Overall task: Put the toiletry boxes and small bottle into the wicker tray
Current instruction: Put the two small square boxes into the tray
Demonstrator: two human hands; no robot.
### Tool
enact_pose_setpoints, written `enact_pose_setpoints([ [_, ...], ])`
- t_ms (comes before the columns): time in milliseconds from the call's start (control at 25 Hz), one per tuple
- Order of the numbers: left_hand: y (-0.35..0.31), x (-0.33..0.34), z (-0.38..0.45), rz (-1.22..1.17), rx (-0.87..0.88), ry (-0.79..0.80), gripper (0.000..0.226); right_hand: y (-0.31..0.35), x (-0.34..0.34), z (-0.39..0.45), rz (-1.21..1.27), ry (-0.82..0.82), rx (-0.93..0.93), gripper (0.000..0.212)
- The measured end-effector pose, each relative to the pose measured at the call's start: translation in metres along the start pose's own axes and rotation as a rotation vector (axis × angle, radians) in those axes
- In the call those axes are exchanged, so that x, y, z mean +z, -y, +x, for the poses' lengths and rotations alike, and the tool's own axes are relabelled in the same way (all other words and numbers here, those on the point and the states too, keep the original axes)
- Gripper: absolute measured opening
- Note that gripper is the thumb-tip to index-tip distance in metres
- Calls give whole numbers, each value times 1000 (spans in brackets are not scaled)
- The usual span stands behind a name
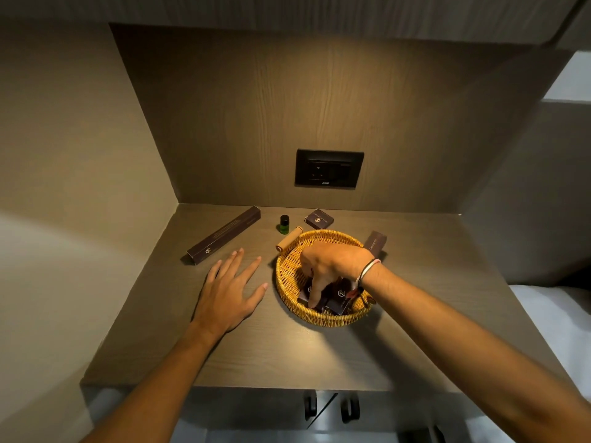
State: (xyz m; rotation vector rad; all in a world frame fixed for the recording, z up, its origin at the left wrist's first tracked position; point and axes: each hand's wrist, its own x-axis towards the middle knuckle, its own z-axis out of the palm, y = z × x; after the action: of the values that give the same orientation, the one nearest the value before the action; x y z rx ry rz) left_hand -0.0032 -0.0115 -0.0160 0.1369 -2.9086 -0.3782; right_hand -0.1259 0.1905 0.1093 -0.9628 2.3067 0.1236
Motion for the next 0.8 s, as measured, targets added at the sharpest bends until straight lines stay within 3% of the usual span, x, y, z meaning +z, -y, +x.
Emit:
enact_pose_setpoints([
  [120,1,0,1,-7,-6,13,68,-7,0,10,165,73,-13,52],
  [200,0,0,1,-15,-6,13,68,-17,-6,17,196,33,11,40],
  [360,0,0,0,-12,1,0,68,-40,-24,36,157,-464,97,30],
  [440,1,1,0,-8,-3,1,68,-50,-31,48,160,-597,145,35],
  [680,2,4,2,-19,-8,10,68,-66,-32,81,271,-478,251,48],
  [800,2,3,2,-28,-7,4,68,-66,-26,86,266,-536,272,46],
])
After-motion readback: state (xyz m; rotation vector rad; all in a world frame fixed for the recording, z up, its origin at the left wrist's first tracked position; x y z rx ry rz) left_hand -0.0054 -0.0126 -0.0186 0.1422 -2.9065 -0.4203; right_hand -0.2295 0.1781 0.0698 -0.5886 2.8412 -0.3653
